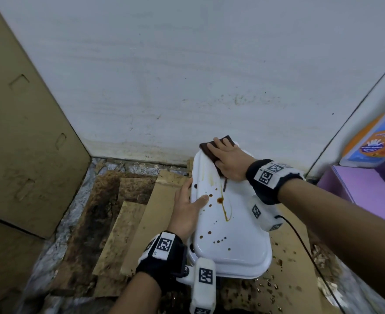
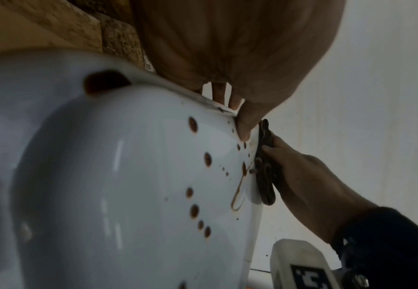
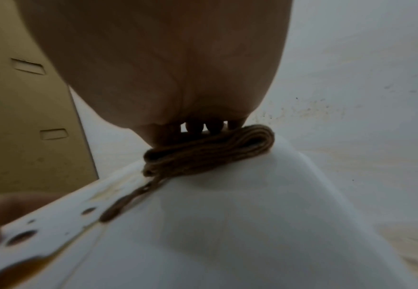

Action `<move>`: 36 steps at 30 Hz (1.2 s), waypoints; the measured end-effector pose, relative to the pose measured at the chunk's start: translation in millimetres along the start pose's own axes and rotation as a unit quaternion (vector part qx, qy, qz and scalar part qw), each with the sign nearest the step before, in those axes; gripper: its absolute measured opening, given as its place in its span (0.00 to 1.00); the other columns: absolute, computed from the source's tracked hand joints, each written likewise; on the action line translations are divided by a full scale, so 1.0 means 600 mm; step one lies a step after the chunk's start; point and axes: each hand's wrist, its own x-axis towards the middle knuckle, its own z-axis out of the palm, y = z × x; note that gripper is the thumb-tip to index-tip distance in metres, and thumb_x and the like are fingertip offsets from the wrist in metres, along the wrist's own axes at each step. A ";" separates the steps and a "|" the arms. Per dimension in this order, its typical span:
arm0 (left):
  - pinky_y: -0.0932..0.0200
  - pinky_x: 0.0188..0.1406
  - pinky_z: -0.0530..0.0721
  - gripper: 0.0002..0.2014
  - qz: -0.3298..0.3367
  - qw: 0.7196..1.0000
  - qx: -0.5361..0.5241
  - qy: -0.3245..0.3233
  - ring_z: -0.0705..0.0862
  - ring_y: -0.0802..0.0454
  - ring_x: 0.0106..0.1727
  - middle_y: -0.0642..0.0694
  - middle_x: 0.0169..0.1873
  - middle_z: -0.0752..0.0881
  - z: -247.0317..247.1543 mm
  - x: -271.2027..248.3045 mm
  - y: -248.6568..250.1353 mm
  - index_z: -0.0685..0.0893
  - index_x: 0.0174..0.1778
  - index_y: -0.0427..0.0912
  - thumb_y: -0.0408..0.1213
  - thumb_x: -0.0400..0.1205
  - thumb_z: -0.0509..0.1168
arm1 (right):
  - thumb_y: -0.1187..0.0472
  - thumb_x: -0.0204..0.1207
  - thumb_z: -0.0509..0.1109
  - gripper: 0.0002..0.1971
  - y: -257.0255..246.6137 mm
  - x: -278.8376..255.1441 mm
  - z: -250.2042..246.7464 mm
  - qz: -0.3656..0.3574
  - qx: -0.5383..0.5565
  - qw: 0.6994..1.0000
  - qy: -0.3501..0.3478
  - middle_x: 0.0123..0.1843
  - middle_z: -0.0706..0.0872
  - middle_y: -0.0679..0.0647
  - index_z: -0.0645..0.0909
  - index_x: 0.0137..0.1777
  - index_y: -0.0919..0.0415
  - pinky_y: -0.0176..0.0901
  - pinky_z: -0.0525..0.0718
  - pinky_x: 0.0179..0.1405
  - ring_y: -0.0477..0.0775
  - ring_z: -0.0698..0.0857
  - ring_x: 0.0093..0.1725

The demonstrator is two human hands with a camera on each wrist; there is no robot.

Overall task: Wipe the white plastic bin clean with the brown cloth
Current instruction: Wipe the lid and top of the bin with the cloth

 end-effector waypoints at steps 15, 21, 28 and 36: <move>0.34 0.68 0.83 0.28 -0.013 1.000 0.004 -0.009 0.83 0.39 0.70 0.43 0.74 0.78 0.006 -0.024 0.025 0.76 0.60 0.79 0.57 0.64 0.75 | 0.58 0.87 0.53 0.31 -0.008 -0.059 0.015 -0.050 0.008 0.998 -0.028 0.87 0.42 0.54 0.43 0.86 0.53 0.49 0.45 0.81 0.56 0.41 0.86; 0.34 0.67 0.84 0.32 -0.019 1.000 -0.008 -0.002 0.84 0.38 0.70 0.43 0.75 0.77 0.006 -0.026 0.031 0.76 0.64 0.75 0.57 0.63 0.76 | 0.58 0.86 0.52 0.30 -0.018 -0.034 0.016 -0.028 0.014 0.999 -0.033 0.87 0.42 0.57 0.44 0.85 0.55 0.55 0.45 0.81 0.59 0.42 0.85; 0.35 0.69 0.83 0.35 0.000 1.000 -0.011 0.008 0.84 0.42 0.70 0.43 0.75 0.79 0.013 -0.039 0.044 0.78 0.71 0.65 0.57 0.66 0.78 | 0.60 0.87 0.52 0.31 -0.057 -0.139 0.064 -0.062 0.069 0.995 -0.038 0.87 0.37 0.52 0.40 0.85 0.53 0.49 0.37 0.82 0.54 0.36 0.85; 0.45 0.62 0.87 0.22 -0.020 0.999 -0.022 -0.028 0.87 0.45 0.65 0.46 0.68 0.86 0.010 -0.068 0.073 0.76 0.76 0.50 0.33 0.86 0.67 | 0.53 0.87 0.51 0.31 -0.043 -0.132 0.062 -0.025 0.066 0.997 -0.027 0.86 0.35 0.49 0.39 0.85 0.48 0.47 0.36 0.82 0.50 0.35 0.85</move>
